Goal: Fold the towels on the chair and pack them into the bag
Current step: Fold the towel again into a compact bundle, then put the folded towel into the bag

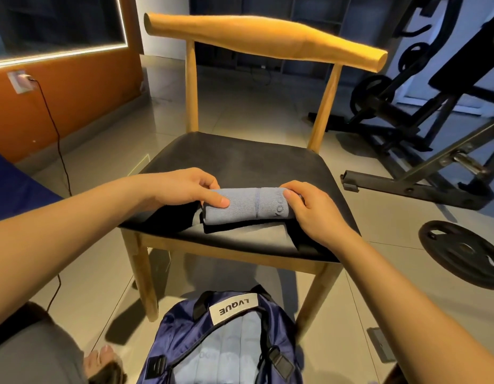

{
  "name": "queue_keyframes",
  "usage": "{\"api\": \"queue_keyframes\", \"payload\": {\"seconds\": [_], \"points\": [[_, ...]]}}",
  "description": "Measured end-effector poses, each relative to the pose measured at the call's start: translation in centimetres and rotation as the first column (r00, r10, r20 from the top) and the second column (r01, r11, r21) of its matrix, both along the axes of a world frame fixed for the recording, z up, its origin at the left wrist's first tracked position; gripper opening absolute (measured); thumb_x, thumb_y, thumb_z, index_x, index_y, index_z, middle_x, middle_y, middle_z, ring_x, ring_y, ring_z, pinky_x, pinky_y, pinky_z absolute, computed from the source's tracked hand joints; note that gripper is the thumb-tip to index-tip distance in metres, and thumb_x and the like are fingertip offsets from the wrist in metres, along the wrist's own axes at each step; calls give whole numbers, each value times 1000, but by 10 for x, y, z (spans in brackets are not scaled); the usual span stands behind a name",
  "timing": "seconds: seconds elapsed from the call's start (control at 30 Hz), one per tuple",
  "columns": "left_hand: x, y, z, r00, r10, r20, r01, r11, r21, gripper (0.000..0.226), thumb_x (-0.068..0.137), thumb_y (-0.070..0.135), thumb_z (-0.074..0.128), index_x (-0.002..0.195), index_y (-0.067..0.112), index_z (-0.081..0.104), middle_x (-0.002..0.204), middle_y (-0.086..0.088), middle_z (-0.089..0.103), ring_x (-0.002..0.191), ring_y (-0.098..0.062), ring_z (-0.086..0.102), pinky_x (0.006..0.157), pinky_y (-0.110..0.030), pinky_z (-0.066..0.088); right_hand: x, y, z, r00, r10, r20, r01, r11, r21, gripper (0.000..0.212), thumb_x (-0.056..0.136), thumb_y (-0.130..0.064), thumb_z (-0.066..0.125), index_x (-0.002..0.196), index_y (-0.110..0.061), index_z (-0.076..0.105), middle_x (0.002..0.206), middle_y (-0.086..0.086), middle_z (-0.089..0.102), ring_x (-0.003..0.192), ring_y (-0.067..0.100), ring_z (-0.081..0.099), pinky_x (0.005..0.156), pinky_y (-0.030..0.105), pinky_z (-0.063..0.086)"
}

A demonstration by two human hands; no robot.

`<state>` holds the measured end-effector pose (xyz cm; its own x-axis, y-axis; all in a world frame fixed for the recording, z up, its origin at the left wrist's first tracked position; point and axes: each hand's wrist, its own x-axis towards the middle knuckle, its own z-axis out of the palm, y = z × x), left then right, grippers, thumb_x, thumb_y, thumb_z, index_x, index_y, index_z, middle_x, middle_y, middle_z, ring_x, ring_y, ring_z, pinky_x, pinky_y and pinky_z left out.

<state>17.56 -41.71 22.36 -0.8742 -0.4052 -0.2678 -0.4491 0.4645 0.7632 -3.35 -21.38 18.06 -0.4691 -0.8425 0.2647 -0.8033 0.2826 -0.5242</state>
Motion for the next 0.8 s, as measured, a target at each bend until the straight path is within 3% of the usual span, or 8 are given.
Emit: {"api": "queue_keyframes", "payload": {"seconds": [0.17, 0.3, 0.4, 0.5, 0.57, 0.63, 0.73, 0.8], "points": [[9, 11, 2, 981, 20, -195, -34, 997, -66, 27, 83, 42, 79, 101, 23, 73, 96, -1, 75, 94, -23, 71, 84, -34, 58, 10, 14, 6, 1000, -29, 3, 29, 999, 33, 29, 107, -35, 43, 127, -30, 63, 118, -4, 64, 109, 18, 58, 95, 39, 49], [23, 22, 17, 942, -111, -315, 70, 988, -140, 20, 85, 32, 78, 100, 19, 75, 96, 0, 75, 93, -21, 73, 83, -34, 62, 24, 35, 30, 971, -118, -206, 105, 992, -74, 33, 99, -37, 61, 128, -24, 64, 122, -4, 61, 115, 14, 56, 95, 34, 48], [32, 35, 33, 912, -308, -270, 280, 950, -138, 19, 87, 23, 76, 104, 14, 75, 100, -2, 77, 97, -21, 74, 86, -36, 62, 50, 47, 53, 989, 40, 141, -10, 978, -206, 40, 94, -43, 68, 129, -25, 64, 125, -11, 64, 116, 2, 59, 98, 27, 47], [33, 50, 37, 867, -457, -199, 443, 890, -113, 20, 89, 17, 75, 108, 10, 74, 104, -6, 76, 100, -25, 73, 91, -37, 60, 84, 56, 54, 865, 151, 479, -210, 975, 71, 62, 87, -59, 67, 140, -29, 55, 126, -7, 67, 116, 5, 63, 98, 29, 50], [29, 57, 34, 854, -495, -161, 481, 868, -120, 20, 90, 17, 75, 108, 11, 74, 104, -5, 76, 100, -24, 72, 93, -40, 59, 102, 65, 42, 801, 124, 586, -283, 941, 187, 56, 93, -57, 56, 136, -22, 59, 123, -1, 69, 108, 7, 65, 91, 26, 51], [25, 62, 28, 849, -512, -129, 504, 859, -92, 18, 90, 19, 75, 107, 12, 75, 103, -7, 76, 99, -27, 71, 93, -44, 58, 113, 75, 29, 730, 76, 680, -248, 956, 159, 43, 102, -45, 51, 126, -12, 65, 118, 7, 70, 98, 8, 64, 85, 25, 50], [19, 71, 9, 853, -520, -41, 520, 854, -4, 20, 90, 26, 76, 106, 14, 75, 104, -14, 74, 104, -38, 66, 94, -52, 54, 120, 97, 11, 710, -13, 704, -172, 967, 191, 36, 101, -40, 57, 118, -9, 65, 104, 3, 70, 91, 11, 64, 82, 30, 49], [15, 79, -10, 856, -517, 19, 515, 855, 60, 20, 90, 26, 77, 107, 15, 76, 105, -12, 75, 103, -35, 69, 95, -51, 55, 123, 114, -2, 686, -42, 726, -175, 960, 221, 30, 101, -35, 60, 121, -13, 65, 108, 3, 72, 93, 14, 67, 84, 32, 52]]}}
